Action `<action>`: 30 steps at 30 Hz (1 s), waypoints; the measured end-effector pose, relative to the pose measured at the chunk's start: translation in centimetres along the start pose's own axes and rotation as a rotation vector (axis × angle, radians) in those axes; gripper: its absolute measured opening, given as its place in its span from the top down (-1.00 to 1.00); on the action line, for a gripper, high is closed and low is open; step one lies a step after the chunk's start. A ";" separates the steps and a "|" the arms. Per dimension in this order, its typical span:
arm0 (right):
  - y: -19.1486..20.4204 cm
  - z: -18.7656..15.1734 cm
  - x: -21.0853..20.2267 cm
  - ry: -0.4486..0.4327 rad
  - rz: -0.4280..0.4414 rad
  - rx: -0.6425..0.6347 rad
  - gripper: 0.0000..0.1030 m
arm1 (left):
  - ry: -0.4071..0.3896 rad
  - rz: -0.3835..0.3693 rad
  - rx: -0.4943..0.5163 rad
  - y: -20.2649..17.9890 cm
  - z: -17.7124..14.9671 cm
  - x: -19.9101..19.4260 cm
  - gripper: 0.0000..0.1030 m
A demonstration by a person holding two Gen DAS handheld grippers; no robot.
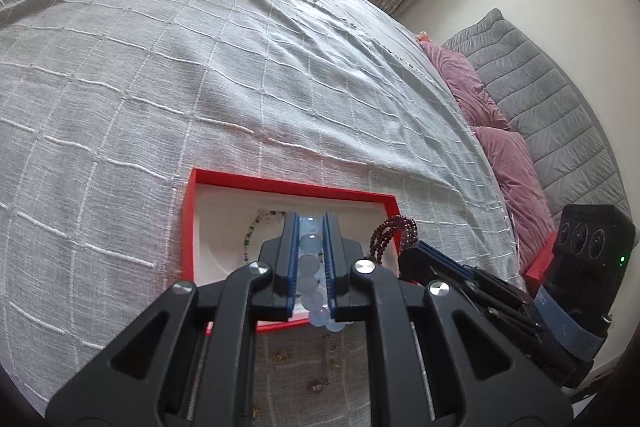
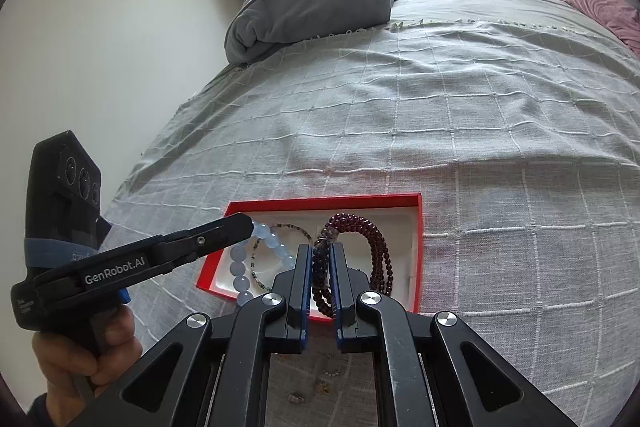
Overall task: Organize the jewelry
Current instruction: 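Carry both bracelets into the red box and open both grippers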
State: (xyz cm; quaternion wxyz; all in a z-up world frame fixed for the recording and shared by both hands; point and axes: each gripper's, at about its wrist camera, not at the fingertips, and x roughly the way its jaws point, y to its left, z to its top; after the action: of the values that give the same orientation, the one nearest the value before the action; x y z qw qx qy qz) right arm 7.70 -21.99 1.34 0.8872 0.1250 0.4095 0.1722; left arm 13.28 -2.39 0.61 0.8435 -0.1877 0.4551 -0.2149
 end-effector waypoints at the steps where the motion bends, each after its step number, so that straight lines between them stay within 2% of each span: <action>1: 0.2 0.1 0.3 0.004 0.000 -0.005 0.83 | 0.003 0.011 0.011 0.0 0.3 0.2 0.75; 4: 0.6 0.3 1.0 0.022 -0.005 -0.018 0.83 | 0.004 0.033 0.037 -0.3 0.8 0.3 0.75; 11: 0.8 0.7 2.3 0.049 -0.002 -0.024 0.78 | -0.028 0.137 0.117 -0.9 0.7 0.4 0.75; 14: 0.5 0.6 2.3 0.060 0.026 -0.012 0.78 | -0.009 0.194 0.108 0.3 0.2 0.9 0.75; 16: 0.4 0.7 2.3 0.063 0.027 -0.012 0.78 | -0.005 0.187 0.108 0.5 0.0 0.7 0.75; 18: 0.2 0.9 1.9 0.048 0.016 -0.007 0.78 | -0.059 0.209 0.168 -0.2 -0.5 -0.2 0.75; 20: 0.1 1.0 1.5 0.036 0.012 -0.004 0.78 | -0.060 0.271 0.219 -1.0 -0.9 -0.4 0.75; 21: 0.2 0.9 1.2 0.030 0.001 -0.010 0.78 | -0.064 0.279 0.232 -1.2 -1.1 -0.7 0.75; 24: 0.4 0.7 0.6 0.011 -0.024 -0.026 0.75 | -0.090 0.322 0.238 -1.0 -1.8 -1.8 0.70; 28: 0.8 0.4 -0.4 -0.003 -0.003 -0.017 0.60 | -0.112 0.397 0.202 -0.2 -2.4 -2.9 0.67; 30: 1.3 0.0 -0.9 -0.008 -0.003 -0.028 0.56 | -0.125 0.434 0.193 0.0 -3.0 -3.4 0.55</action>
State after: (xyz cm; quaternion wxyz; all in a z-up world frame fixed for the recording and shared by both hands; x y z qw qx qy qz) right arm 6.89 -21.22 2.42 0.8907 0.1125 0.4038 0.1761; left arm 9.06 -0.94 1.45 0.9105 -0.0171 0.4090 -0.0589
